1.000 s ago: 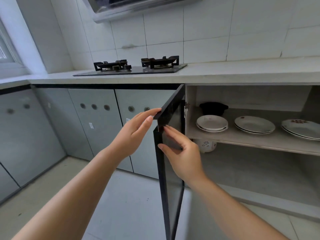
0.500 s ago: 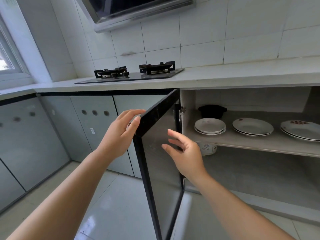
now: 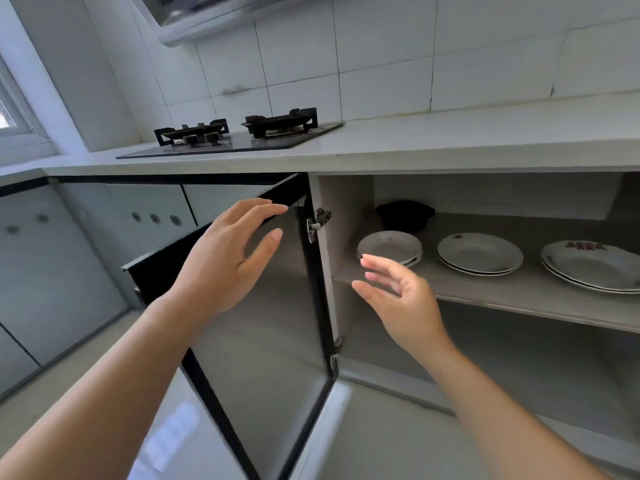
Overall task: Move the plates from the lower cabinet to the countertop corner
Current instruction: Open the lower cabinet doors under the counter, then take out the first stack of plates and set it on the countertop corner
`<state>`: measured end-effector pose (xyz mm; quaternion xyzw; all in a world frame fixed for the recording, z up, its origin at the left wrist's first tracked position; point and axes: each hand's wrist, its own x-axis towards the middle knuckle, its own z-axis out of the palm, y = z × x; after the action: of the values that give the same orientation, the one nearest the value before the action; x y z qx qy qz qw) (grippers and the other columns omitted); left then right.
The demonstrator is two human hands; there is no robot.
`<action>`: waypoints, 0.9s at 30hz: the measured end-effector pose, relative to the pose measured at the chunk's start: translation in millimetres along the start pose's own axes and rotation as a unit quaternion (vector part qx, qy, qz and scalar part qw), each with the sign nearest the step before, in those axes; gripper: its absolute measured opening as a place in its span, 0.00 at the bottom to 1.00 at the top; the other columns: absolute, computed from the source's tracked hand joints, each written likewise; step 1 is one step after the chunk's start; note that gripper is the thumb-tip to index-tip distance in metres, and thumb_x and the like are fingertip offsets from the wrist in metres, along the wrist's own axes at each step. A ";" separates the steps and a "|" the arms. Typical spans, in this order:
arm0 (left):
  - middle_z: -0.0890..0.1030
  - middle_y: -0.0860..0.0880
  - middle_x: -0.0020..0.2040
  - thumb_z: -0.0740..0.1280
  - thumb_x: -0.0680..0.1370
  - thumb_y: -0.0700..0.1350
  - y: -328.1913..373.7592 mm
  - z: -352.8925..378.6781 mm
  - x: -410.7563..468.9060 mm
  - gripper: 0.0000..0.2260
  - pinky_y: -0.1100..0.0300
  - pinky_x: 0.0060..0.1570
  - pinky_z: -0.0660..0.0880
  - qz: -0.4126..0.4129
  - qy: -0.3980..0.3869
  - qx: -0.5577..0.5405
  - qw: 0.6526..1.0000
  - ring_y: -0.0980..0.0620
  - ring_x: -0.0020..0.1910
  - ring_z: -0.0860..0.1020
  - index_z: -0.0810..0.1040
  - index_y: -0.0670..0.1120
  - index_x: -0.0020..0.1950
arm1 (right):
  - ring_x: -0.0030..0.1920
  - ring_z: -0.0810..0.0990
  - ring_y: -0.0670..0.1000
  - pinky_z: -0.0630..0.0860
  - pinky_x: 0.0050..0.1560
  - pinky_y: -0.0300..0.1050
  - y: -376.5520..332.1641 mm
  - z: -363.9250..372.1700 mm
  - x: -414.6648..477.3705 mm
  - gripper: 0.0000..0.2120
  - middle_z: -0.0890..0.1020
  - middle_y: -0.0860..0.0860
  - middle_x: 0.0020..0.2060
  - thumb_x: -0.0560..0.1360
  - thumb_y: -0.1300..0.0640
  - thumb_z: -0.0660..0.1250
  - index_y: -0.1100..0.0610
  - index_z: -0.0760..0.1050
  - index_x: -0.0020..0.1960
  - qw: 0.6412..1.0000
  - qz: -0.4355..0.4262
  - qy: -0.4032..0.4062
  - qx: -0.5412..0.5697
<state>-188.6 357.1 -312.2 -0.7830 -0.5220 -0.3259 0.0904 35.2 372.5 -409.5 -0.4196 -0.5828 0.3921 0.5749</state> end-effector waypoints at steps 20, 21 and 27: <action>0.71 0.57 0.65 0.51 0.76 0.61 126.6 198.4 36.1 0.22 0.60 0.57 0.68 0.063 -0.191 0.022 0.979 0.54 0.61 0.73 0.69 0.55 0.67 | 0.67 0.68 0.45 0.65 0.62 0.40 91.9 -223.9 1.7 0.27 0.70 0.42 0.67 0.73 0.41 0.65 0.47 0.66 0.69 0.950 0.113 -0.002 -0.292; 0.71 0.57 0.65 0.52 0.77 0.60 128.4 204.7 38.1 0.21 0.58 0.58 0.68 0.060 -0.200 0.022 0.978 0.54 0.59 0.74 0.69 0.55 0.67 | 0.67 0.68 0.45 0.64 0.62 0.40 95.3 -228.3 2.0 0.27 0.70 0.42 0.67 0.73 0.41 0.65 0.47 0.66 0.69 0.947 0.117 -0.004 -0.298; 0.69 0.57 0.68 0.53 0.77 0.61 109.5 231.8 44.8 0.21 0.56 0.60 0.69 0.047 -0.245 0.023 0.968 0.52 0.59 0.75 0.66 0.59 0.69 | 0.66 0.68 0.45 0.66 0.61 0.41 112.1 -229.0 17.1 0.26 0.70 0.42 0.66 0.73 0.42 0.65 0.47 0.66 0.69 0.934 0.121 -0.024 -0.335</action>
<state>14.6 454.7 -442.1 -0.8602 -0.4985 -0.1073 -0.0066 268.5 420.9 -501.8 -0.6459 -0.6388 0.2508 0.3345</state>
